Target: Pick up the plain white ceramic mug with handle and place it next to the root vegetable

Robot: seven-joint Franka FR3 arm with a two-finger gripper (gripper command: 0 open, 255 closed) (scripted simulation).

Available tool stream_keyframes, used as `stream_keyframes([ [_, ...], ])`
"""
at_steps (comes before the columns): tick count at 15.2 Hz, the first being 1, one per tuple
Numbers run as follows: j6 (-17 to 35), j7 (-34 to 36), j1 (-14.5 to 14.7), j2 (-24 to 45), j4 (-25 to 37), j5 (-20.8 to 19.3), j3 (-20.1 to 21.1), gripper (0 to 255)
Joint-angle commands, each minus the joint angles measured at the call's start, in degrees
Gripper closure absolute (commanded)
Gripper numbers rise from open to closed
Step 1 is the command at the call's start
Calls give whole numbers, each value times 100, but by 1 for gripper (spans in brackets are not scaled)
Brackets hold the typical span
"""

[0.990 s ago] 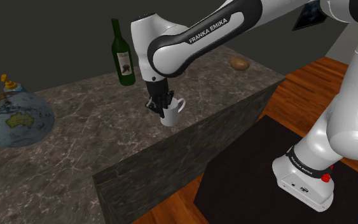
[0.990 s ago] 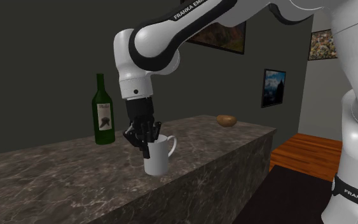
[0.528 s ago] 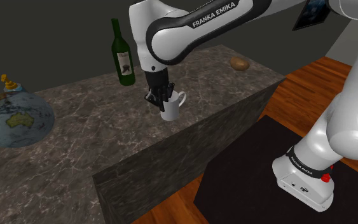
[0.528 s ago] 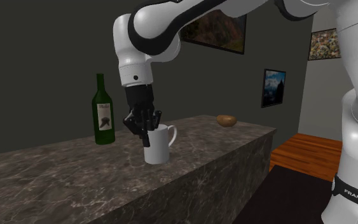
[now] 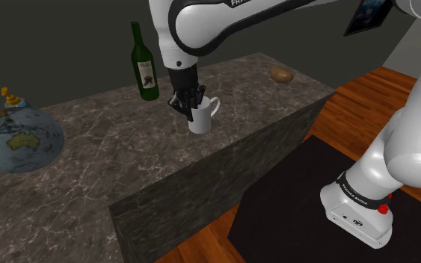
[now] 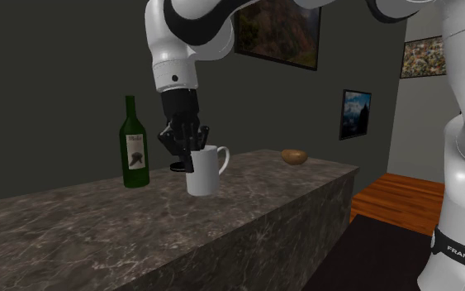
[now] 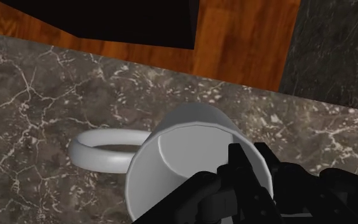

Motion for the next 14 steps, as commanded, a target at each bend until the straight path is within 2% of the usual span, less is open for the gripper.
stream_keyframes([
  [1,-145,-7,-4,-43,102,18,4,255],
  [14,-1098,-19,-4,-202,910,86,27,255],
])
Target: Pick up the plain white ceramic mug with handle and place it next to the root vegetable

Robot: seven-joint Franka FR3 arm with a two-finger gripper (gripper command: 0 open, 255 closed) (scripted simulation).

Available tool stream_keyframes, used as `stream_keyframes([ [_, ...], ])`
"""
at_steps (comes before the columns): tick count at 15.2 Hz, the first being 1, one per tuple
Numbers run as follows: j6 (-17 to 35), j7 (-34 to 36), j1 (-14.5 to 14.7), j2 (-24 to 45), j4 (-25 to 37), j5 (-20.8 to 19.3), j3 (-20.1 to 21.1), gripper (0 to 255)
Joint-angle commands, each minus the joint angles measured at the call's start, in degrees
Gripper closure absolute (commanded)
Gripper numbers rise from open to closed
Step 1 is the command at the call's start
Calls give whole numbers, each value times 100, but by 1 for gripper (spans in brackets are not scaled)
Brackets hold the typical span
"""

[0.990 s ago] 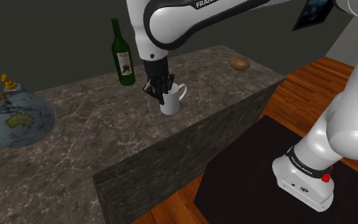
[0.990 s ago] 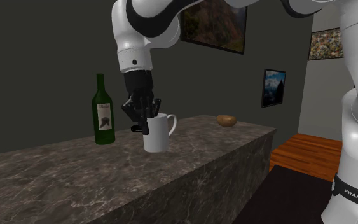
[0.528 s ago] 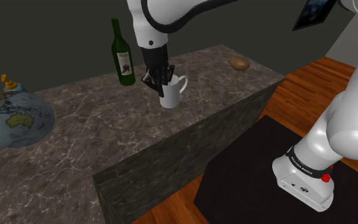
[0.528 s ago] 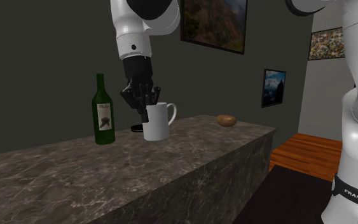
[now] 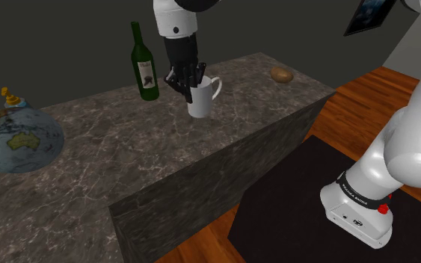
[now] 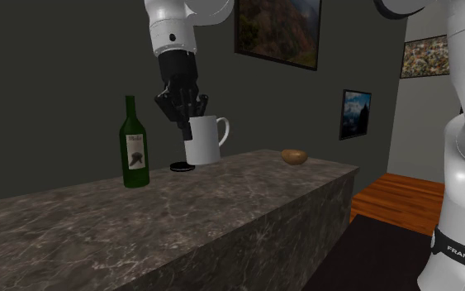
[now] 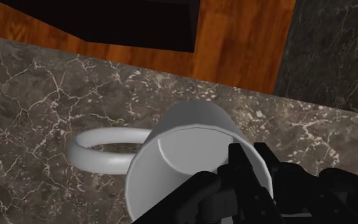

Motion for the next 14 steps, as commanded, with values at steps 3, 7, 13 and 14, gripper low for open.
stream_keyframes([
  [3,-261,-11,-4,-19,242,7,-1,255],
  [7,-135,-585,-361,-552,-392,146,-209,255],
  [13,-26,-1448,-809,-1170,-1100,224,-599,255],
  [14,-14,-1590,-877,-1252,-1193,223,-670,255],
])
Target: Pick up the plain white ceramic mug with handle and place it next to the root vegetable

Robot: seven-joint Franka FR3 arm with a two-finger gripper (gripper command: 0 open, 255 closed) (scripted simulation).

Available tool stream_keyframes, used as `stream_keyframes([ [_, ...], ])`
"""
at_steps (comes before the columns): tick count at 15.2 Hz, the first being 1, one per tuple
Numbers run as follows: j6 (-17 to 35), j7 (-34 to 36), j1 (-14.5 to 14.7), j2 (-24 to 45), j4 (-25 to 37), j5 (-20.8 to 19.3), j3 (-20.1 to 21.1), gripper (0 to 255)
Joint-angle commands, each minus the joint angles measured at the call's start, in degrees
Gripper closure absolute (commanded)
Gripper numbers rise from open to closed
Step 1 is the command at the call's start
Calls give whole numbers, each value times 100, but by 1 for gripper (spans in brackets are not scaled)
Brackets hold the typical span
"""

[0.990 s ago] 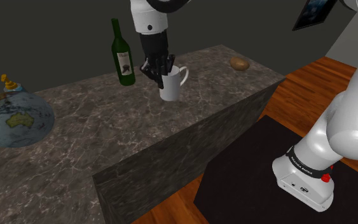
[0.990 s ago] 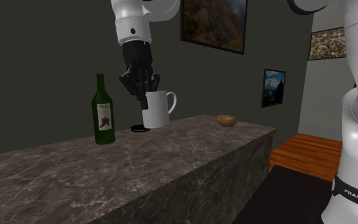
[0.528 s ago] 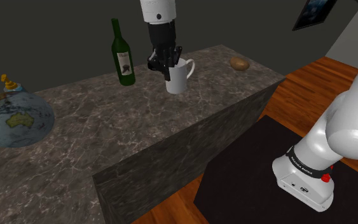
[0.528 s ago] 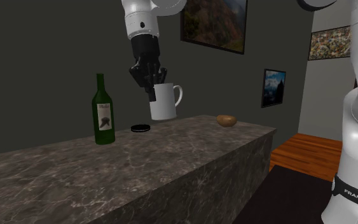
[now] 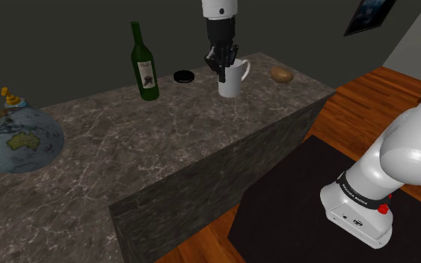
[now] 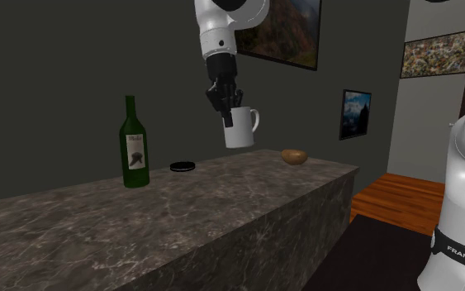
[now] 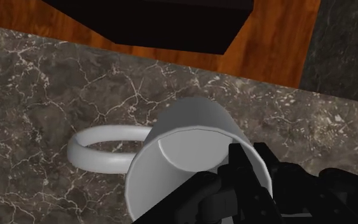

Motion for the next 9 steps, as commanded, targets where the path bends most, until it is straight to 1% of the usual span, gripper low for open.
stream_keyframes([
  [1,41,-307,-144,-191,-229,3,-147,255],
  [9,110,-1413,-665,-583,-677,-146,-752,255],
])
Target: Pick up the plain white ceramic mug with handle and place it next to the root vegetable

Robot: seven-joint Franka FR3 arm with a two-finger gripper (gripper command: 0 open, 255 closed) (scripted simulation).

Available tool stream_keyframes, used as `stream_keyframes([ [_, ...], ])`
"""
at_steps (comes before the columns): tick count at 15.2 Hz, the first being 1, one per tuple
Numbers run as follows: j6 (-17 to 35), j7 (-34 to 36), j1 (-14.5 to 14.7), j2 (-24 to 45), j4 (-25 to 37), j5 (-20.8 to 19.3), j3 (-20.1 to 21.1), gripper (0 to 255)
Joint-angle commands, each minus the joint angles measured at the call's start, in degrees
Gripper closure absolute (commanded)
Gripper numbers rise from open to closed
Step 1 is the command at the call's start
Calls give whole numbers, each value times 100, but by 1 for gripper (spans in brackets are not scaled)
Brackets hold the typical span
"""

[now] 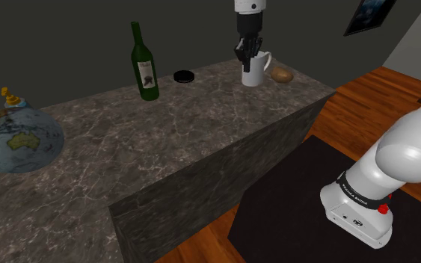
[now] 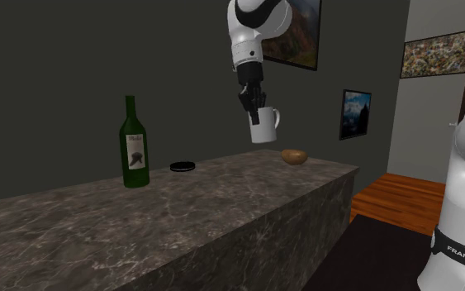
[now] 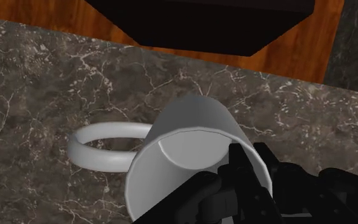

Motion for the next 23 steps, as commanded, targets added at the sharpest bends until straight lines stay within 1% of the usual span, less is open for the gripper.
stream_keyframes([
  [1,12,-296,-135,-68,-76,-55,-162,255],
  [7,55,-1096,-518,-82,-103,-245,-624,255],
  [12,86,-1750,-834,63,51,-401,-1000,255],
  [18,106,-2526,-1214,417,452,-539,-1425,255],
  [23,88,-3163,-1533,855,972,-587,-1745,255],
])
